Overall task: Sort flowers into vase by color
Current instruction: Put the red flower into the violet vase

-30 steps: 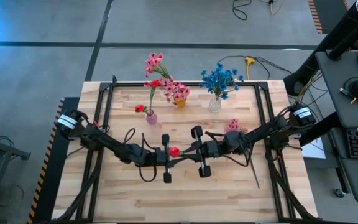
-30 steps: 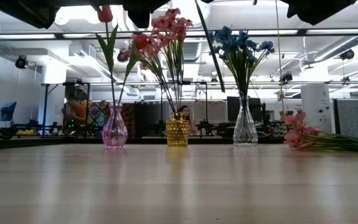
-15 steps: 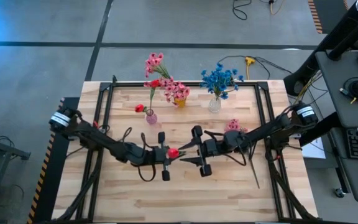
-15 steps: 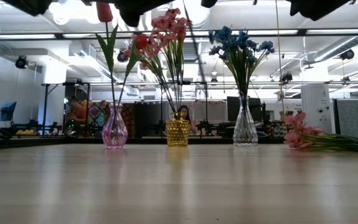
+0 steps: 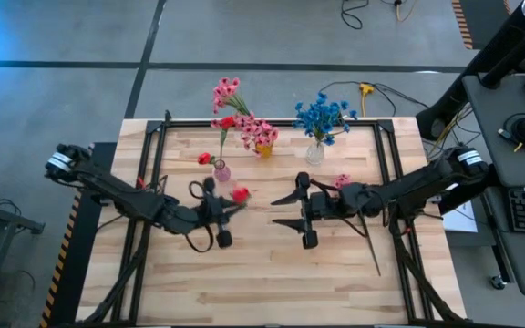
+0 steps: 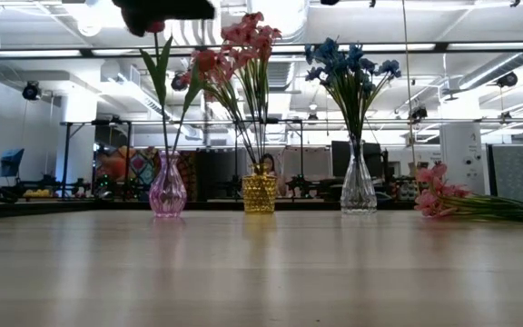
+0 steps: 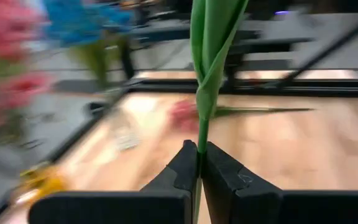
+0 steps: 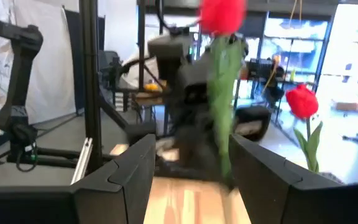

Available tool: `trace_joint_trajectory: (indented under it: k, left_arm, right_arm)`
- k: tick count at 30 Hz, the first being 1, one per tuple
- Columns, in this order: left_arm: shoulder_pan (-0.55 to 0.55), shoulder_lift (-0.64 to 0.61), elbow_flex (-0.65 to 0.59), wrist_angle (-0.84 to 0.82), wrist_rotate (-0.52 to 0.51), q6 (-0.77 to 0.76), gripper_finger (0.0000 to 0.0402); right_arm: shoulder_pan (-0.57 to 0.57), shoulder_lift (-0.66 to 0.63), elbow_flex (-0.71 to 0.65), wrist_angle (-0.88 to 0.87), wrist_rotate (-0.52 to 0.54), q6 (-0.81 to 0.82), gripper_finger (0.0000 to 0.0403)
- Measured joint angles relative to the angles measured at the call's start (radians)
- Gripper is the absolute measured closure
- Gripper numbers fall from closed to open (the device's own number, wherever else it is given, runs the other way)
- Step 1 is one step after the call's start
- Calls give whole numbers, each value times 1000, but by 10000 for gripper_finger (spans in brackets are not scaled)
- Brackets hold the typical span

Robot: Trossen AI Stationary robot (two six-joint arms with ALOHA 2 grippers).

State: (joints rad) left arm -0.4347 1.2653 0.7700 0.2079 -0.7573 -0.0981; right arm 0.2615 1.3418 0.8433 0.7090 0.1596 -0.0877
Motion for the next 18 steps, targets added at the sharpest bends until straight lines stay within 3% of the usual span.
trace_joint_trajectory:
  k: [4,13,18]
  left_arm:
    - [-4,-92,0,-143,-155,-60,401]
    - [-30,-289,0,-321,-188,-155,401]
    - [-48,-364,-12,-398,-313,-218,402]
  right_arm:
    - [0,-1,0,-29,0,22,206]
    - [0,10,0,-49,1,36,206]
    - [0,10,0,-61,1,23,206]
